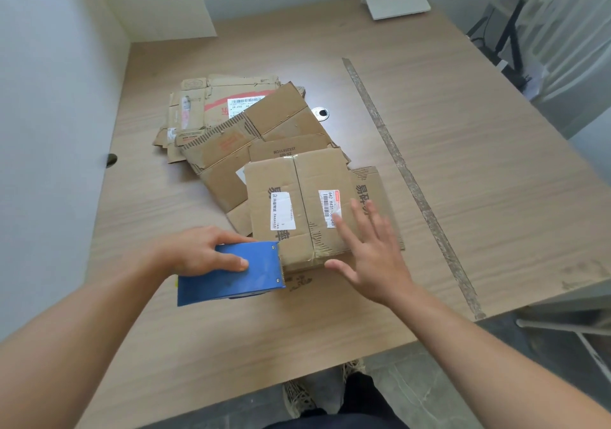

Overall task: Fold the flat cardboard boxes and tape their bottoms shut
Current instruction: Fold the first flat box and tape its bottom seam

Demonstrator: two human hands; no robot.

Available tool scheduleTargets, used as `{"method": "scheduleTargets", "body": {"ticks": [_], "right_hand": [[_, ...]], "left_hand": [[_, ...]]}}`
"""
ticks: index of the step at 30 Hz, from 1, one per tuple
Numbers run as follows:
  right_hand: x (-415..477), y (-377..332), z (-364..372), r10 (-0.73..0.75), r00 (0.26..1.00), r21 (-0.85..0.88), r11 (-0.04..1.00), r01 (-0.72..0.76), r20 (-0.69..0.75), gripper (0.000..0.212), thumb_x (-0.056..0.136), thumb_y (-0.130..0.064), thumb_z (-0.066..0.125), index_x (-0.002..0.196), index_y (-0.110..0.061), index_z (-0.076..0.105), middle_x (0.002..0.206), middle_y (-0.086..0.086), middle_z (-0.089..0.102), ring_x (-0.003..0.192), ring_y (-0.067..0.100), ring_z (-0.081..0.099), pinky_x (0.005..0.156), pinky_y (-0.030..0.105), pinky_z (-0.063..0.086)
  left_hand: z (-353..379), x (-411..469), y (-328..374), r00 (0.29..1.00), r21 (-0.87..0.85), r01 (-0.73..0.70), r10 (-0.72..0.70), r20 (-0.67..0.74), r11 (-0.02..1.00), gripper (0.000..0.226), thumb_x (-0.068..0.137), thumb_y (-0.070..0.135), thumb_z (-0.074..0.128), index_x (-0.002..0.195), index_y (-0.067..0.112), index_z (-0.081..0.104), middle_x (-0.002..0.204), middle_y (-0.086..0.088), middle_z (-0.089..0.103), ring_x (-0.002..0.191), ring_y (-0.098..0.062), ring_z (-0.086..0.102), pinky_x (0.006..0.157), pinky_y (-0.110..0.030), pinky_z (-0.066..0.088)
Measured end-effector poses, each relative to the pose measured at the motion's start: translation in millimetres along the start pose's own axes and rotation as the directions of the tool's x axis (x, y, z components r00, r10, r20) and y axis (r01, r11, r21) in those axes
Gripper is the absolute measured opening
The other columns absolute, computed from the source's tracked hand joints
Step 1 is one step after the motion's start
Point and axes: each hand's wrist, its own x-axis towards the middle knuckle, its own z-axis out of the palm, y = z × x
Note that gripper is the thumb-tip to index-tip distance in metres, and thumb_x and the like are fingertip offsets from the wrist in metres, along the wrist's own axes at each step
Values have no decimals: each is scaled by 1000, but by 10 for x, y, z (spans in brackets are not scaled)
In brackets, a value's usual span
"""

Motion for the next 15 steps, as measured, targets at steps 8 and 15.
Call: {"method": "scheduleTargets", "body": {"ticks": [8,15], "right_hand": [[290,14,156,-336,939,-215,925,314,-74,44,93,-56,44,132,-45,59,145,-7,53,134,24,51,106,50,40],[267,47,202,-333,938,-228,925,305,-95,42,98,-54,41,137,-46,54,149,-7,49,136,22,48,109,46,34]], "left_hand": [[43,20,-50,999,-50,-35,34,-29,998,41,71,60,60,110,71,53,108,28,68,99,1,63,95,-31,48],[184,-50,-123,991,-5,-83,82,-105,997,49,78,61,58,124,69,44,121,26,62,107,0,58,95,-28,45]]}}
